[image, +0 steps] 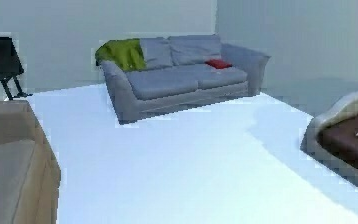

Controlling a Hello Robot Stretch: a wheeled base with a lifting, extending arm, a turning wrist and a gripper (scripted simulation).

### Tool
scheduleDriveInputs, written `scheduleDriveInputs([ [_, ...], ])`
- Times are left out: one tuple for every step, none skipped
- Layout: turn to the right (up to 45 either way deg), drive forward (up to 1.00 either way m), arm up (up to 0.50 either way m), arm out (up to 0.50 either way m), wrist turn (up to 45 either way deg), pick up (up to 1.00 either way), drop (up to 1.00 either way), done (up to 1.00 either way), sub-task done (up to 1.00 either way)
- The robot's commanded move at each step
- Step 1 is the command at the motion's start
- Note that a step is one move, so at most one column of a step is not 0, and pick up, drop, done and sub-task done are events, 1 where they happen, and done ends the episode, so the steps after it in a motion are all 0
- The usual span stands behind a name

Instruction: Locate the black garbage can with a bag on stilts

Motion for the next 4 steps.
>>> scheduleDriveInputs([
  [0.0,0.1,0.0,0.0,0.0,0.0,0.0,0.0,0.0],
  [-30.0,0.0,0.0,0.0,0.0,0.0,0.0,0.0,0.0],
  [0.0,1.0,0.0,0.0,0.0,0.0,0.0,0.0,0.0],
  [-3.0,0.0,0.0,0.0,0.0,0.0,0.0,0.0,0.0],
])
